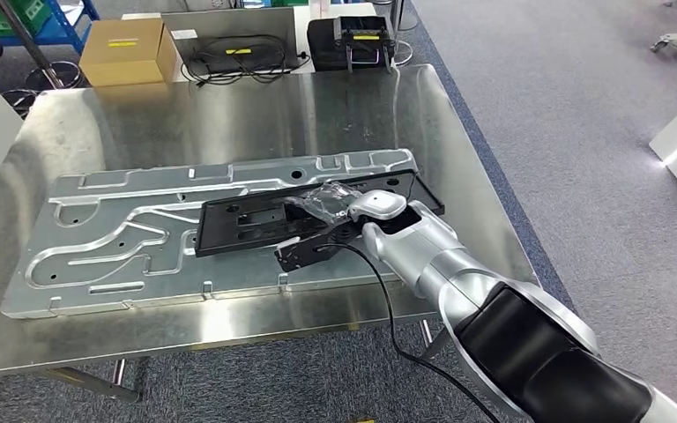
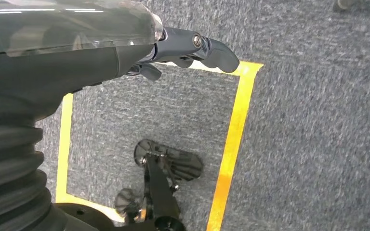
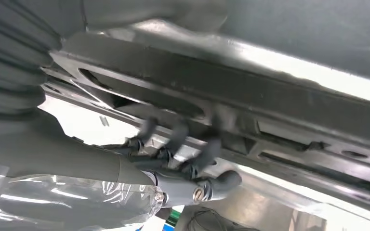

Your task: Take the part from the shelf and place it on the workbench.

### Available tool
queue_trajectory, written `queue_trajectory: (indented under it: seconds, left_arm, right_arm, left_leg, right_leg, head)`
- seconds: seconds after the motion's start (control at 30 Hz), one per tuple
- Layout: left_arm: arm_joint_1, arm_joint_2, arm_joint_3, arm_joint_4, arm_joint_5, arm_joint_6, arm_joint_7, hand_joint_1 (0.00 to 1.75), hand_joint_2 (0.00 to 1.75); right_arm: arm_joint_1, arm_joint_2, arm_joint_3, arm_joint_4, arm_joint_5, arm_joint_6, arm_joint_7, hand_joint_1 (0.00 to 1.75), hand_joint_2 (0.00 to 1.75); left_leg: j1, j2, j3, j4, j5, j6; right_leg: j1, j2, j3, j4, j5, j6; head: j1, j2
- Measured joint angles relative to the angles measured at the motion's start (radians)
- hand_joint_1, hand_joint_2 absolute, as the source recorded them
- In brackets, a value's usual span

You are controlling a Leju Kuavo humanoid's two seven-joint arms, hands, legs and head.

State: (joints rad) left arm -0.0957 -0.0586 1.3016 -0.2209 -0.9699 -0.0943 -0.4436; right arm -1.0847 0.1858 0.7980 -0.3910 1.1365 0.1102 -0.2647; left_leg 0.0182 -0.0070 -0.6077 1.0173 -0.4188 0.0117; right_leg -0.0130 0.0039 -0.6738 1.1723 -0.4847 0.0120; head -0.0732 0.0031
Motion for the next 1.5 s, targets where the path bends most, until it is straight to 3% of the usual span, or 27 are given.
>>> queue_trajectory:
  seconds: [0.07,0.13,0.23,0.27,0.33,0.4,0.43,0.5,0.57,0.6,0.67,0.73,0.8,0.87,0.9,0.93,0.97,1.07,1.13,1.2,1.27,1.37,1.4,1.43,1.47,1.5]
  left_arm:
    - [0.000,-0.003,0.000,0.000,0.001,0.003,-0.004,0.00,0.00]
    - [0.000,-0.004,0.000,0.000,0.002,0.008,-0.008,0.00,0.00]
    - [0.000,-0.004,0.000,0.000,0.002,0.011,-0.008,0.00,0.00]
    - [-0.001,-0.004,0.000,0.000,0.000,0.011,-0.007,0.00,0.00]
    - [-0.002,-0.005,0.000,0.000,-0.001,0.009,0.001,0.00,0.00]
    - [-0.003,-0.005,0.000,0.000,-0.002,0.007,0.010,0.00,0.00]
    - [-0.002,-0.005,0.000,0.000,-0.002,0.006,0.012,0.00,0.00]
    - [-0.002,-0.004,0.000,0.000,0.002,0.004,0.014,0.00,0.00]
    - [-0.002,-0.003,0.001,0.000,0.011,0.000,0.014,0.00,0.00]
    - [-0.002,-0.003,0.003,0.000,0.020,-0.003,0.012,0.00,0.00]
    - [0.003,-0.003,0.012,0.000,0.044,-0.008,0.004,0.00,0.00]
    - [0.010,-0.004,0.026,0.000,0.066,-0.007,-0.009,0.00,0.00]
    - [0.017,-0.005,0.038,0.000,0.077,-0.004,-0.020,0.00,0.00]
    - [0.023,-0.005,0.046,0.000,0.080,-0.002,-0.027,0.00,0.00]
    - [0.026,-0.005,0.049,0.000,0.081,-0.002,-0.029,0.00,0.00]
    - [0.028,-0.005,0.053,0.000,0.081,-0.003,-0.031,0.00,0.00]
    - [0.028,-0.005,0.056,0.000,0.081,-0.004,-0.032,0.00,0.00]
    - [0.023,-0.005,0.059,0.000,0.081,-0.006,-0.034,0.00,0.00]
    - [0.018,-0.005,0.060,0.000,0.080,-0.007,-0.035,0.00,0.00]
    - [0.015,-0.004,0.060,0.000,0.078,-0.007,-0.037,0.00,0.00]
    - [0.016,-0.002,0.060,0.000,0.077,-0.007,-0.038,0.00,0.00]
    - [0.017,-0.001,0.060,0.000,0.071,-0.008,-0.041,0.00,0.00]
    - [0.017,-0.001,0.060,0.000,0.070,-0.009,-0.042,0.00,0.00]
    - [0.017,-0.001,0.060,0.000,0.068,-0.009,-0.044,0.00,0.00]
    - [0.017,-0.001,0.060,0.000,0.066,-0.010,-0.045,0.00,0.00]
    - [0.017,-0.001,0.060,0.000,0.065,-0.010,-0.045,0.00,0.00]
  right_arm:
    - [-0.008,0.007,0.000,0.001,-0.029,-0.008,-0.005,0.00,0.00]
    - [-0.012,0.012,-0.009,0.001,-0.108,0.004,-0.032,0.00,0.00]
    - [-0.012,0.019,-0.083,-0.012,-0.348,0.123,-0.156,0.00,0.00]
    - [-0.011,0.022,-0.120,-0.022,-0.438,0.179,-0.207,0.00,0.00]
    - [-0.006,0.024,-0.193,-0.052,-0.611,0.293,-0.279,0.00,0.00]
    - [0.009,0.018,-0.257,-0.095,-0.782,0.384,-0.305,0.00,0.00]
    - [0.019,0.011,-0.283,-0.120,-0.858,0.407,-0.309,0.00,0.00]
    - [0.042,-0.018,-0.322,-0.187,-0.998,0.408,-0.327,0.00,0.00]
    - [0.079,-0.072,-0.357,-0.289,-1.112,0.346,-0.362,0.00,0.00]
    - [0.112,-0.108,-0.381,-0.363,-1.142,0.275,-0.381,0.00,0.00]
    - [0.219,-0.184,-0.457,-0.566,-1.122,0.061,-0.409,0.00,0.00]
    - [0.376,-0.252,-0.574,-0.822,-1.006,-0.191,-0.419,0.00,0.00]
    - [0.559,-0.297,-0.701,-1.062,-0.863,-0.378,-0.419,0.00,0.00]
    - [0.755,-0.322,-0.813,-1.255,-0.742,-0.510,-0.419,0.00,0.00]
    - [0.848,-0.330,-0.858,-1.330,-0.694,-0.563,-0.418,0.00,0.00]
    - [0.931,-0.337,-0.895,-1.393,-0.658,-0.607,-0.418,0.00,0.00]
    - [1.002,-0.343,-0.925,-1.445,-0.635,-0.638,-0.418,0.00,0.00]
    - [1.125,-0.358,-0.988,-1.561,-0.605,-0.676,-0.418,0.00,0.00]
    - [1.168,-0.363,-1.010,-1.604,-0.575,-0.685,-0.416,0.00,0.00]
    - [1.209,-0.363,-1.032,-1.628,-0.506,-0.689,-0.409,0.00,0.00]
    - [1.249,-0.362,-1.052,-1.638,-0.433,-0.688,-0.394,0.00,0.00]
    - [1.292,-0.351,-1.071,-1.632,-0.352,-0.682,-0.350,0.00,0.00]
    - [1.303,-0.344,-1.077,-1.623,-0.323,-0.673,-0.329,0.00,0.00]
    - [1.312,-0.336,-1.082,-1.610,-0.295,-0.658,-0.305,0.00,0.00]
    - [1.321,-0.328,-1.089,-1.592,-0.272,-0.637,-0.281,0.00,0.00]
    - [1.330,-0.318,-1.099,-1.571,-0.255,-0.611,-0.261,0.00,0.00]
  left_leg:
    - [-0.004,0.000,-0.002,0.005,-0.003,-0.008]
    - [-0.007,0.000,-0.004,0.005,-0.002,-0.019]
    - [-0.004,0.001,-0.011,0.021,-0.017,-0.035]
    - [-0.003,0.001,-0.025,0.055,-0.040,-0.040]
    - [-0.001,0.001,-0.081,0.183,-0.105,-0.046]
    - [0.000,0.002,-0.127,0.284,-0.135,-0.049]
    - [0.000,0.002,-0.127,0.283,-0.123,-0.049]
    - [0.001,0.002,-0.074,0.171,-0.058,-0.046]
    - [-0.002,0.001,-0.012,0.047,-0.016,-0.037]
    - [-0.004,-0.001,0.003,0.017,-0.011,-0.031]
    - [-0.006,-0.008,0.008,0.009,-0.013,-0.016]
    - [-0.003,-0.016,0.015,0.001,-0.011,-0.001]
    - [0.000,-0.019,0.020,-0.006,-0.009,0.012]
    - [-0.001,-0.020,0.020,-0.006,-0.009,0.019]
    - [-0.003,-0.020,0.019,-0.005,-0.009,0.020]
    - [-0.005,-0.019,0.018,-0.004,-0.010,0.020]
    - [-0.007,-0.017,0.016,-0.003,-0.010,0.020]
    - [-0.014,-0.007,0.013,0.001,-0.012,0.016]
    - [-0.018,-0.003,0.014,0.001,-0.011,0.007]
    - [-0.019,-0.002,0.014,0.001,-0.007,-0.004]
    - [-0.019,-0.001,0.001,0.030,-0.041,-0.015]
    - [-0.014,0.001,-0.049,0.197,-0.176,-0.027]
    - [-0.013,0.001,-0.055,0.247,-0.207,-0.029]
    - [-0.012,0.001,-0.044,0.265,-0.221,-0.030]
    - [-0.012,0.001,-0.012,0.242,-0.215,-0.030]
    - [-0.012,0.001,0.039,0.180,-0.196,-0.029]
  right_leg:
    - [0.004,0.000,0.053,-0.112,0.037,-0.008]
    - [0.009,0.001,0.064,-0.140,0.038,-0.015]
    - [0.005,0.000,0.066,-0.150,0.047,-0.033]
    - [0.002,0.000,0.067,-0.154,0.049,-0.039]
    - [0.002,-0.002,0.068,-0.155,0.050,-0.044]
    - [0.003,-0.003,0.068,-0.155,0.050,-0.044]
    - [0.004,-0.003,0.068,-0.154,0.049,-0.044]
    - [0.003,-0.002,0.070,-0.151,0.046,-0.040]
    - [0.007,-0.003,0.069,-0.147,0.042,-0.030]
    - [0.008,-0.005,0.069,-0.147,0.041,-0.024]
    - [0.010,-0.013,0.075,-0.152,0.041,-0.011]
    - [0.007,-0.016,0.081,-0.143,0.026,0.004]
    - [0.005,-0.009,0.048,-0.065,-0.027,0.015]
    - [0.004,-0.004,-0.017,0.064,-0.094,0.020]
    - [0.003,-0.003,-0.040,0.109,-0.109,0.021]
    - [0.003,-0.003,-0.047,0.118,-0.105,0.020]
    - [0.003,-0.003,-0.033,0.088,-0.083,0.018]
    - [0.006,-0.003,0.074,-0.111,0.001,0.005]
    - [0.011,-0.001,0.099,-0.157,0.021,-0.004]
    - [0.009,-0.001,0.096,-0.159,0.034,-0.014]
    - [0.002,-0.006,0.086,-0.166,0.050,-0.027]
    - [0.000,-0.010,0.055,-0.168,0.074,-0.037]
    - [0.000,-0.011,0.042,-0.168,0.084,-0.037]
    - [0.001,-0.011,0.030,-0.167,0.093,-0.036]
    - [0.001,-0.011,0.019,-0.166,0.103,-0.034]
    - [0.000,-0.011,0.008,-0.165,0.112,-0.031]
  head:
    - [0.000,0.000]
    - [0.000,0.000]
    - [0.000,0.000]
    - [0.000,0.000]
    - [0.000,0.000]
    - [0.000,0.000]
    - [0.000,0.000]
    - [0.000,0.000]
    - [0.000,0.000]
    - [0.000,0.000]
    - [0.000,0.000]
    - [0.000,0.000]
    - [0.000,0.000]
    - [0.000,0.000]
    - [0.000,0.000]
    - [0.000,0.000]
    - [0.000,0.000]
    - [0.000,0.000]
    - [0.000,0.000]
    - [0.000,0.000]
    - [0.000,0.000]
    - [0.000,0.000]
    - [0.000,0.000]
    - [0.000,0.000]
    - [0.000,0.000]
    - [0.000,0.000]
